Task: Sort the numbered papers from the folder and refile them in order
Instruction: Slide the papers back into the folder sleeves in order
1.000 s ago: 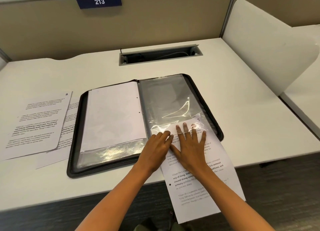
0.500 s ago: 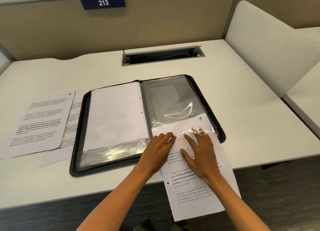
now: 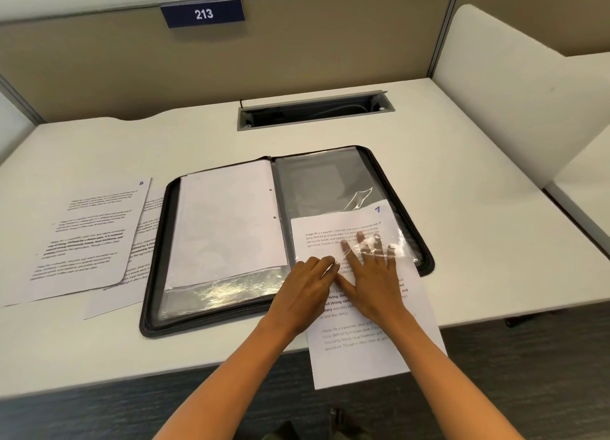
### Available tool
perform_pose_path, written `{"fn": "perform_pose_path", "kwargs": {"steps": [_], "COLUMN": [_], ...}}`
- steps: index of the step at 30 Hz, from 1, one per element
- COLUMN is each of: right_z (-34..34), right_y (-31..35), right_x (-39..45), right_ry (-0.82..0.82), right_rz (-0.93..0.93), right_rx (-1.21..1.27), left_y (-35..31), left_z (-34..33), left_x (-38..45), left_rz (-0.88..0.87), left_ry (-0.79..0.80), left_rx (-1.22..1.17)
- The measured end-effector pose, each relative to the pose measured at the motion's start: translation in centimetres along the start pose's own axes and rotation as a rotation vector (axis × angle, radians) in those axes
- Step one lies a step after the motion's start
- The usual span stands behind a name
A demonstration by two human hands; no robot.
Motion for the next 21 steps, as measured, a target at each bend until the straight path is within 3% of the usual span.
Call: {"fn": "perform_pose_path", "kwargs": {"steps": [4, 8, 17, 21], "right_z": [0.7, 2.9, -0.4, 0.0], "right_y": [0.1, 0.5, 0.8, 1.1], "right_x": [0.1, -4.1, -1.7, 0.3], "right_ry": [-0.053, -0.293, 0.014, 0.018], "right_rz": [-0.009, -0.019, 0.002, 0.006], "right_rx": [0.136, 0.129, -0.038, 0.002], "left_y": [0.2, 0.5, 0.0, 0.1], "left_z": [0.1, -0.2, 0.1, 0.1], "left_x": [0.0, 0.1, 0.1, 0.2], "left_rz": [0.007, 0.020, 0.017, 0.009], "left_ry": [0.006, 0.015, 0.023, 0.032], "left_rx": [0.006, 0.046, 0.061, 0.054]}}
Point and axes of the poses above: each hand's wrist, its own x-axis towards the middle knuckle, its own z-axis out of the back of the hand, y = z × x, the point moved 9 cm from there along x, towards the middle knuckle, and after that the axes turned 1 degree about -y, right-handed, at the moved point
